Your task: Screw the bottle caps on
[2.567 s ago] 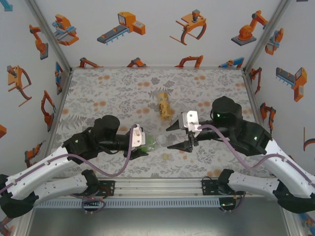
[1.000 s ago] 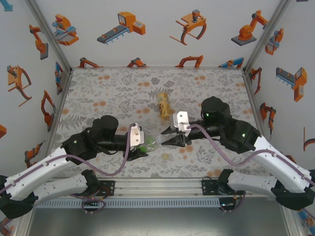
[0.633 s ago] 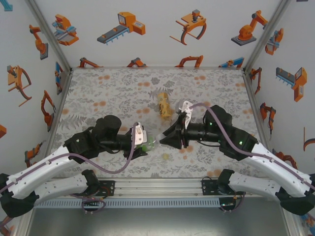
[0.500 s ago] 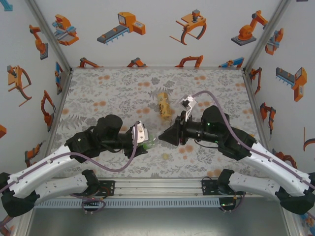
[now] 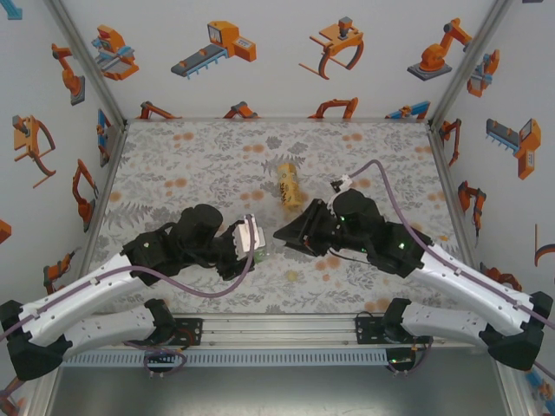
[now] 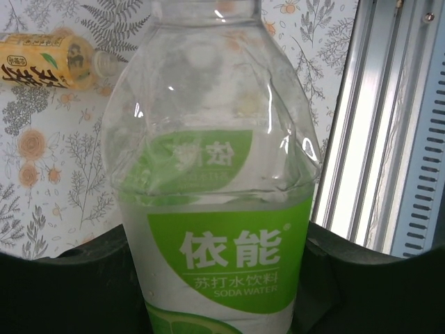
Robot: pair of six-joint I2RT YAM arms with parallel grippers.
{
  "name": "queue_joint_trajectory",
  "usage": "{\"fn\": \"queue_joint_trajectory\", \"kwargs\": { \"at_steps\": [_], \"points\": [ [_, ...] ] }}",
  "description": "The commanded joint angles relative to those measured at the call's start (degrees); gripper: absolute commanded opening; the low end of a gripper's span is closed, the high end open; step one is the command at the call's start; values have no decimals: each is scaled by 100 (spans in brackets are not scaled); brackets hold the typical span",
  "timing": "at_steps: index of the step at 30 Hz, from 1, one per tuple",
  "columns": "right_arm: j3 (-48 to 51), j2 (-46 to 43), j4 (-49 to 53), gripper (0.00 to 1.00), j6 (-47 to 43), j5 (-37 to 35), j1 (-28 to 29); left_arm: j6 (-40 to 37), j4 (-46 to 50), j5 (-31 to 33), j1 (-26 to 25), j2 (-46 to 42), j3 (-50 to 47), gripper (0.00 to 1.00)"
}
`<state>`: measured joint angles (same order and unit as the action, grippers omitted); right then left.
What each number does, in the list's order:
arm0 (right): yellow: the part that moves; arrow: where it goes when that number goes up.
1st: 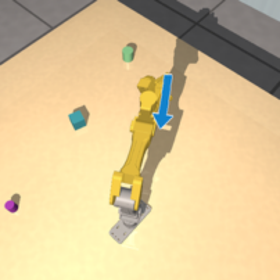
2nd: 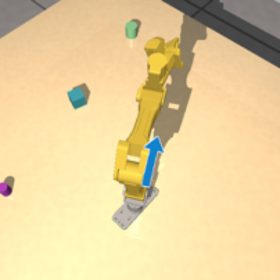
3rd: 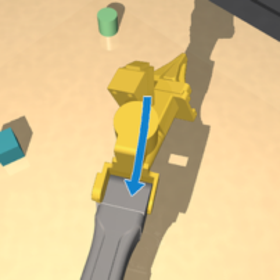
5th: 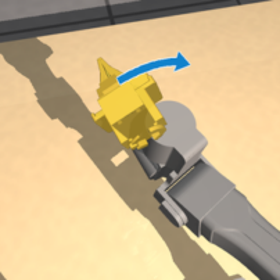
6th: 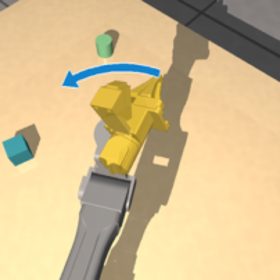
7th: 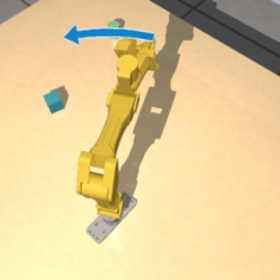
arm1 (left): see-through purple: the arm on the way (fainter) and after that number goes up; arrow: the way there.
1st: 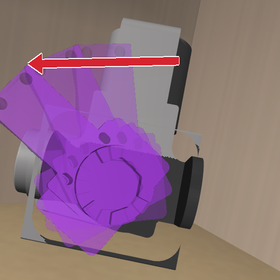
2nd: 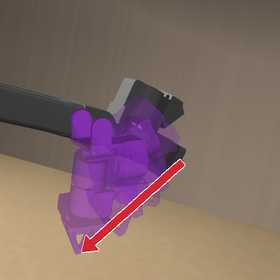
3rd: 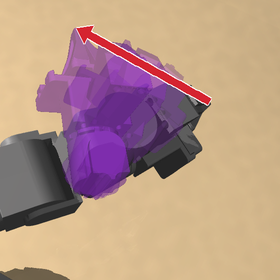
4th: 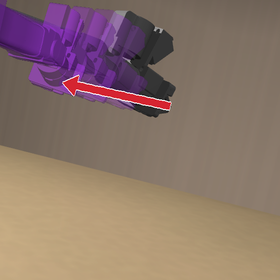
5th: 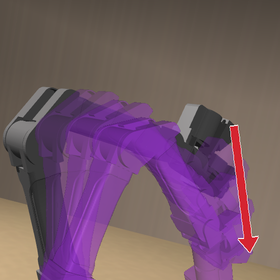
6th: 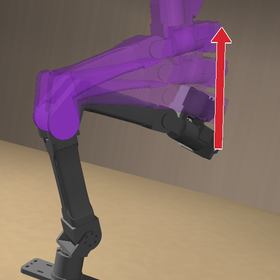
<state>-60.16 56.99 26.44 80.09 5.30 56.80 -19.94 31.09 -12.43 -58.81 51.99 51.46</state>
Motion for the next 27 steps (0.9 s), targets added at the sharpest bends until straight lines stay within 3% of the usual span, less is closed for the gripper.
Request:
{"fn": "queue_joint_trajectory", "kwargs": {
  "at_steps": [1,8,13,17,24,27],
  "points": [
    [-495,182,104,21,-692,85,86,-228,-777,-471,-87,-45,180,0],
    [-1280,180,677,57,-3283,269,86,-242,-718,-705,-84,-146,197,0],
    [-1359,-53,299,58,-4980,492,86,-261,-437,-930,-87,-124,328,0],
    [-1231,-220,-58,57,-6615,1233,86,-227,-411,-1018,-87,-182,330,0],
    [-1398,-171,427,55,-9091,2755,86,-143,-329,-1192,-87,-258,356,0],
    [-1432,-112,565,55,-9605,2856,81,-104,-323,-1234,-87,-285,354,0]
  ]
}}
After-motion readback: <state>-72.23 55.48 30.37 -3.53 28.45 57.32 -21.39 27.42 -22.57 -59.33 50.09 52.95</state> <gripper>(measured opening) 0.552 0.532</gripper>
